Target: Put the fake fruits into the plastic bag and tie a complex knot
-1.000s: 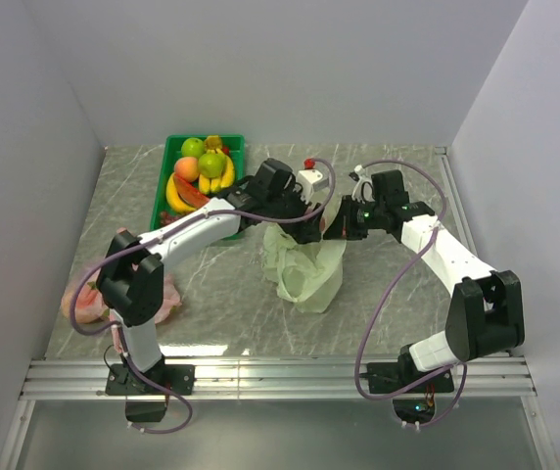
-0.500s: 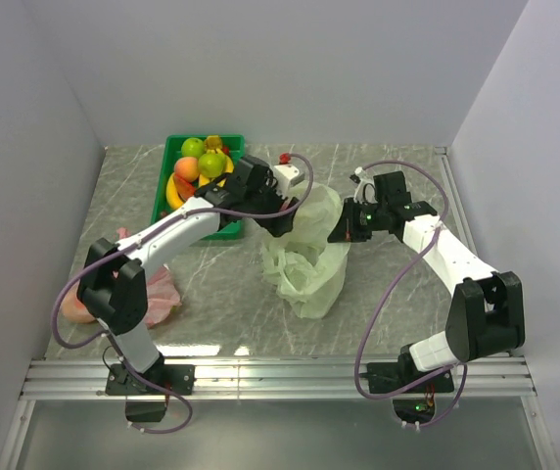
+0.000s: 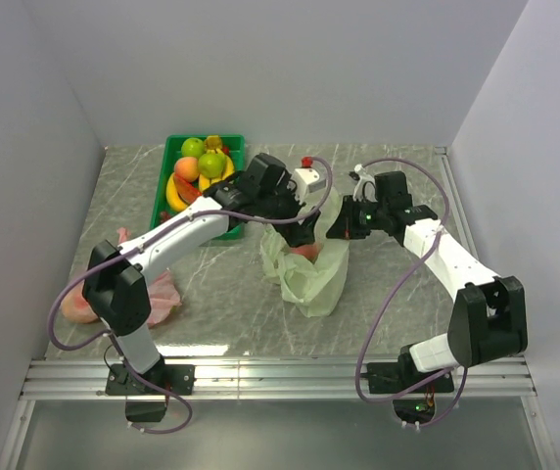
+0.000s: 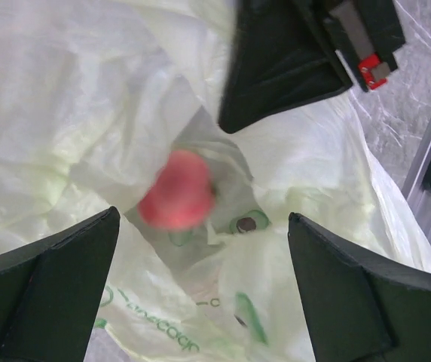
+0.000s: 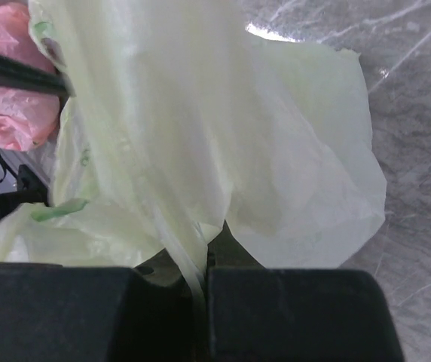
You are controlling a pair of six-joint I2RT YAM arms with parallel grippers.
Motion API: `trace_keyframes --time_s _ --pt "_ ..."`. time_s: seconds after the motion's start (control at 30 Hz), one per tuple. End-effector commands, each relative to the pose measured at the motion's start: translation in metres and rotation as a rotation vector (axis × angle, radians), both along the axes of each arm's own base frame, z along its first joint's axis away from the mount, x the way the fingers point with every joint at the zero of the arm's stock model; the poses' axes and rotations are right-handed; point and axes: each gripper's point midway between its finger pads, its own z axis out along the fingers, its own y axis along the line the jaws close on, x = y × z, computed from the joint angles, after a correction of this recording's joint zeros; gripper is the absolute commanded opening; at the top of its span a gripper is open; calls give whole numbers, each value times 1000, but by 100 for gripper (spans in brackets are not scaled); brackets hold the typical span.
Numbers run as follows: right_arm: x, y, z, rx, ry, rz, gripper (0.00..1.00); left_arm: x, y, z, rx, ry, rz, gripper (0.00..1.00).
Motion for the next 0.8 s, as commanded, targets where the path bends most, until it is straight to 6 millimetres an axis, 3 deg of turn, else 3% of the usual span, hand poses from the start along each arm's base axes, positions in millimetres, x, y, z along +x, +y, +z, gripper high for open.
trace_keyframes --time_s 0.0,0.07,0.17,0.2,0.23,0.4,0.5,0.67,0.77 --pt "4 5 14 12 -115 49 0 8 7 44 -64 -79 7 99" --pt "6 5 14 7 -137 66 0 16 15 63 -100 -97 44 99" --pt "9 5 14 -14 -170 90 0 58 53 85 -184 -87 189 99" --pt "10 5 14 -19 -180 97 0 83 81 88 -187 -108 268 99" --pt "11 4 14 -29 -195 109 0 96 94 87 -201 -89 336 99" --pt "15 11 12 -74 -226 163 0 180 170 70 -175 -113 591 99" --pt "17 16 13 -115 -258 196 0 224 203 56 -142 -125 702 99" --pt "17 19 11 -142 -263 216 0 273 231 25 -68 -148 785 99" --pt "14 20 11 -147 -259 224 0 290 237 7 -46 -154 800 99"
